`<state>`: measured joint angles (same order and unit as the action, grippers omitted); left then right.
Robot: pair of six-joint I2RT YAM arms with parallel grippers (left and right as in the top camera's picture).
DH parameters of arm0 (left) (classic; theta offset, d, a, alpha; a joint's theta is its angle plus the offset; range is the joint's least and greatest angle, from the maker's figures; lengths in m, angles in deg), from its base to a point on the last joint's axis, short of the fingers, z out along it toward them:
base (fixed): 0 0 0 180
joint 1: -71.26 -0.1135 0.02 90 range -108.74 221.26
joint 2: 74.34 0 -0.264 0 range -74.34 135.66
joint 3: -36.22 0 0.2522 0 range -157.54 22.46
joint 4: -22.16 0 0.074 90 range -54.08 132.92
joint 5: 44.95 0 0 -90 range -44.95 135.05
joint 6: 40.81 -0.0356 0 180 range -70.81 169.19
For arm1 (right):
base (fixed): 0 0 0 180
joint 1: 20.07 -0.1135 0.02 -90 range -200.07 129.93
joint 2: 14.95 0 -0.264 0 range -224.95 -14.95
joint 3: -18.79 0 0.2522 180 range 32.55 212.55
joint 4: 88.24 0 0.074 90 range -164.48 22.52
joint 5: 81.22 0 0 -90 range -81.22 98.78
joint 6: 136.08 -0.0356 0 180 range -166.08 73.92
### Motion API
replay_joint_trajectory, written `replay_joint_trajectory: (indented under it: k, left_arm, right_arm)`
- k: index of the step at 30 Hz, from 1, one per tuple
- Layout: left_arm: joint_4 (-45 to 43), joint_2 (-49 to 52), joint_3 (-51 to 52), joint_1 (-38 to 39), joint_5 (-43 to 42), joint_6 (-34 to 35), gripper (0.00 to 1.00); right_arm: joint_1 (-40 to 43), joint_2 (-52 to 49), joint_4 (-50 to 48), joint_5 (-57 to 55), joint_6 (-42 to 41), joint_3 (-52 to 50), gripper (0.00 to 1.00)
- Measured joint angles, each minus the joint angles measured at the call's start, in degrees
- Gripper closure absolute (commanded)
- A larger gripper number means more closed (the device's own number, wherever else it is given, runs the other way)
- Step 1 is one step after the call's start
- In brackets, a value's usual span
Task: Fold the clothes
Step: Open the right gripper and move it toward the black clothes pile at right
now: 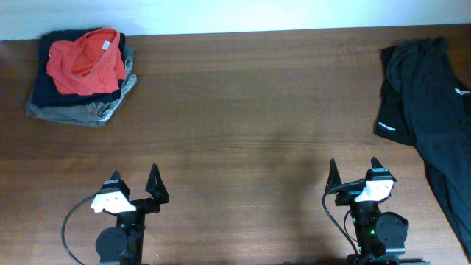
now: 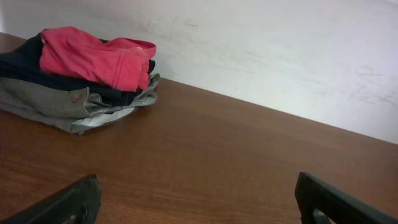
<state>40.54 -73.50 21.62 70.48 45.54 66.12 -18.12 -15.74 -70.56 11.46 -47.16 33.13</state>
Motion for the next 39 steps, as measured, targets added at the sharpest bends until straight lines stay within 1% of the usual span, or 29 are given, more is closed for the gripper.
replay_joint_trajectory:
  k: [19,23,25,26,27,30,32,35,37,39]
  left_arm:
    - [0.0,0.0,0.0,0.0,0.0,0.0,0.01]
    - [0.0,0.0,0.0,0.0,0.0,0.0,0.01]
    - [0.0,0.0,0.0,0.0,0.0,0.0,0.01]
    - [0.0,0.0,0.0,0.0,0.0,0.0,0.01]
    - [0.0,0.0,0.0,0.0,0.0,0.0,0.01]
    - [0.0,0.0,0.0,0.0,0.0,0.0,0.01]
    - [0.0,0.0,0.0,0.0,0.0,0.0,0.01]
    - [0.02,0.0,0.0,0.0,0.0,0.0,0.01]
    - [0.04,0.0,0.0,0.0,0.0,0.0,0.01]
    - [0.04,0.0,0.0,0.0,0.0,0.0,0.01]
  right_arm:
    - [0.0,0.0,-0.39,0.76,-0.44,0.0,0.01]
    - [0.0,0.0,-1.18,9.55,-6.67,0.0,0.01]
    - [0.0,0.0,-2.47,16.17,-12.57,0.0,0.01]
    - [0.0,0.0,-3.56,20.98,-17.51,0.0,0.01]
    - [0.0,0.0,-3.91,22.01,-18.73,0.0,0.01]
    - [0.0,0.0,-5.77,27.47,-28.26,0.0,0.01]
    - [0.0,-0.02,-8.02,28.98,-32.22,0.0,0.01]
    - [0.0,-0.11,-16.72,30.91,-36.52,0.0,0.01]
    - [0.0,-0.09,-21.57,31.3,-37.94,0.15,0.01]
    - [0.0,-0.11,-22.1,31.04,-38.8,1.31,0.01]
